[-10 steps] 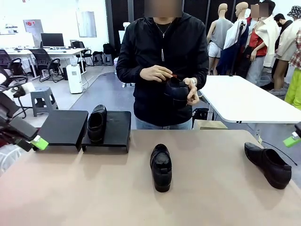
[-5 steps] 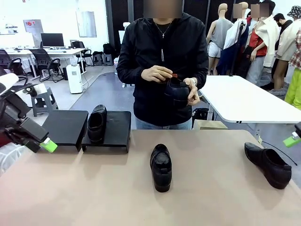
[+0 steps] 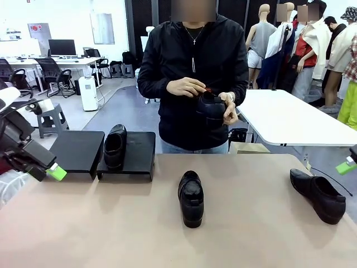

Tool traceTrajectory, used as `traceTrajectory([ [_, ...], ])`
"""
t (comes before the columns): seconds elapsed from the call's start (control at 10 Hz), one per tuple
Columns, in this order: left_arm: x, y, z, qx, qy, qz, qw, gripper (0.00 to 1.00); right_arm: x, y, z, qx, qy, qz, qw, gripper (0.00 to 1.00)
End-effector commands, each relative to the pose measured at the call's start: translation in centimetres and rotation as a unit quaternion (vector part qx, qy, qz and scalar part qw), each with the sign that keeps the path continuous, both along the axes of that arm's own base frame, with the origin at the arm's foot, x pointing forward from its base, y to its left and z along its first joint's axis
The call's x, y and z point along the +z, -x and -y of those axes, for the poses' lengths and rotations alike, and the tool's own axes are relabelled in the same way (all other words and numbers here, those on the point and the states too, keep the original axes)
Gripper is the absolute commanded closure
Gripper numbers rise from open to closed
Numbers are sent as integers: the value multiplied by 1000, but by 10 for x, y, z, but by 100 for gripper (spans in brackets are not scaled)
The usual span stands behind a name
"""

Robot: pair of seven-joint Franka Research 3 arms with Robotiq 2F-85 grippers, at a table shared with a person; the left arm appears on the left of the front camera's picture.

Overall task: Organize the shoes by placing them on the stand.
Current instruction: Pick up one Shoe and place it in the middle of the table.

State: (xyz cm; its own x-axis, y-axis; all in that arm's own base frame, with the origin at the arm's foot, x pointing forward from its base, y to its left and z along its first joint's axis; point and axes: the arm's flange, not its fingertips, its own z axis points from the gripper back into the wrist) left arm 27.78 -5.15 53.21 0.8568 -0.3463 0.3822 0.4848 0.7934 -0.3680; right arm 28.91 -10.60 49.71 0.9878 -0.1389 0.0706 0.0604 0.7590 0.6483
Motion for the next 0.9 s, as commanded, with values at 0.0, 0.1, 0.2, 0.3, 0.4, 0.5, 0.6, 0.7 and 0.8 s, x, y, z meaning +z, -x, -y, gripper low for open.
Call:
traceTrajectory([
  [0.0, 2, -1, 0, -2, 9, -5, 1000, 0, 4, -2, -1, -7, -14, 0, 1000, 0],
  [0.1, 2, -1, 0, -2, 9, -5, 1000, 0, 4, -2, -1, -7, -14, 0, 1000, 0],
  [0.2, 2, -1, 0, -2, 9, -5, 1000, 0, 0, 0, 0, 0, 0, 0, 1000, 0],
  [0.3, 2, -1, 0, -2, 9, -5, 1000, 0, -5, -45, -58, 37, 125, -19, 991, 0],
  [0.4, 2, -1, 0, -2, 9, -5, 1000, 0, -18, -82, -91, 41, 206, -40, 977, 0],
  [0.5, 2, -1, 0, -2, 9, -5, 1000, 0, -33, -111, -103, -27, 276, -35, 960, 0],
  [0.6, 2, -1, 0, -2, 9, -5, 1000, 0, -47, -127, -115, -87, 350, 4, 933, 0],
  [0.7, 2, -1, 0, -2, 9, -5, 1000, 0, -53, -133, -119, -84, 379, 18, 921, 0],
  [0.8, 2, -1, 0, -2, 9, -5, 1000, 0, -51, -137, -113, -105, 373, 8, 922, 0],
])
